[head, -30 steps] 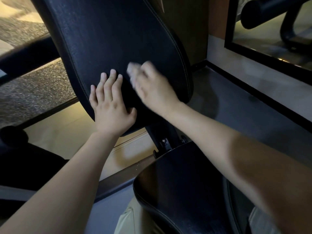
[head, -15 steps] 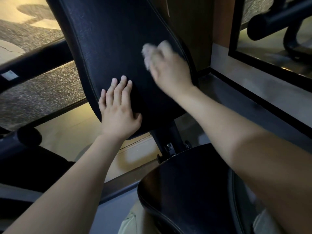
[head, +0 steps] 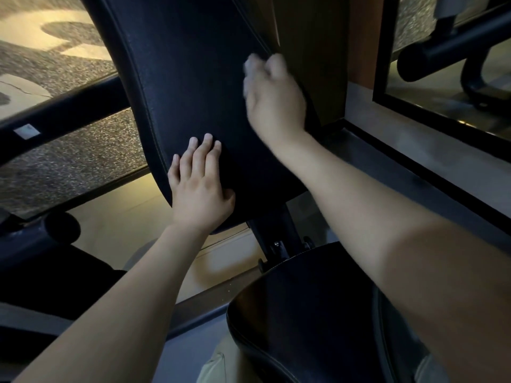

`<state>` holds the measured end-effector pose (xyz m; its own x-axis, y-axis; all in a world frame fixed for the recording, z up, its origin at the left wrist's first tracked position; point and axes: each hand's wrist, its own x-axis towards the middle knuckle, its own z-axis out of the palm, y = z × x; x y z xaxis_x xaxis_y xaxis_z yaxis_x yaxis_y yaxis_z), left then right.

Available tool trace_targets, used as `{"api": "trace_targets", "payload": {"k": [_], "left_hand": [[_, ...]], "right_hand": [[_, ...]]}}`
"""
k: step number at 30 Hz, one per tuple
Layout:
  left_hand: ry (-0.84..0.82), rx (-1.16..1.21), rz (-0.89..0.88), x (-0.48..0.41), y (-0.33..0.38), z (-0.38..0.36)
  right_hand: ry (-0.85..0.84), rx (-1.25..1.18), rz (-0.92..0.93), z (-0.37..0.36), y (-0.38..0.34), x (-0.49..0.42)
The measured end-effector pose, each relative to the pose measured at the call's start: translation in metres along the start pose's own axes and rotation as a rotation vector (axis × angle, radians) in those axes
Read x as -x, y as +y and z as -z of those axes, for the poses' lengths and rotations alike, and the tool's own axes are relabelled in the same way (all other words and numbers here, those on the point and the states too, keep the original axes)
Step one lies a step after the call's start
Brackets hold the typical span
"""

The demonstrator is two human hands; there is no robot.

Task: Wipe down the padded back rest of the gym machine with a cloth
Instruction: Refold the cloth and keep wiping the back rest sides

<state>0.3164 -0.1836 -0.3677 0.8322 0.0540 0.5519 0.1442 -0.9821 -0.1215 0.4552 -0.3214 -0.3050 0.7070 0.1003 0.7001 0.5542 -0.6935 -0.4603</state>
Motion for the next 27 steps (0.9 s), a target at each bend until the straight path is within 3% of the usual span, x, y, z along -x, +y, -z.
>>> {"api": "trace_targets", "payload": {"k": [2, 4, 7, 9, 13, 15, 19, 22, 27], "left_hand": [[0.020, -0.009, 0.003, -0.002, 0.002, 0.001], [0.046, -0.023, 0.008, -0.004, 0.005, 0.003], [0.056, -0.044, 0.010, -0.006, 0.007, 0.005], [0.045, -0.061, 0.005, -0.008, 0.008, 0.007], [0.035, -0.079, 0.011, -0.015, 0.009, 0.013], [0.047, -0.042, 0.020, -0.021, 0.014, 0.017], [0.041, 0.048, -0.061, -0.037, 0.026, 0.018], [-0.064, 0.041, -0.079, -0.043, 0.030, 0.010], [-0.063, 0.001, -0.094, -0.042, 0.023, 0.005]], "right_hand": [[-0.013, -0.006, 0.266, -0.008, -0.005, 0.019], [-0.040, 0.026, 0.372, -0.012, -0.001, 0.029], [0.049, 0.059, 0.149, -0.010, -0.005, -0.008], [0.010, -0.007, -0.015, -0.009, -0.013, -0.028], [-0.059, -0.199, 0.230, -0.012, -0.015, -0.006], [0.041, -0.068, 0.304, -0.013, 0.008, 0.006], [0.251, 0.060, 0.059, -0.014, 0.055, 0.033], [0.255, 0.017, -0.051, -0.024, 0.074, 0.085], [0.190, -0.130, -0.112, -0.026, 0.076, 0.107]]}}
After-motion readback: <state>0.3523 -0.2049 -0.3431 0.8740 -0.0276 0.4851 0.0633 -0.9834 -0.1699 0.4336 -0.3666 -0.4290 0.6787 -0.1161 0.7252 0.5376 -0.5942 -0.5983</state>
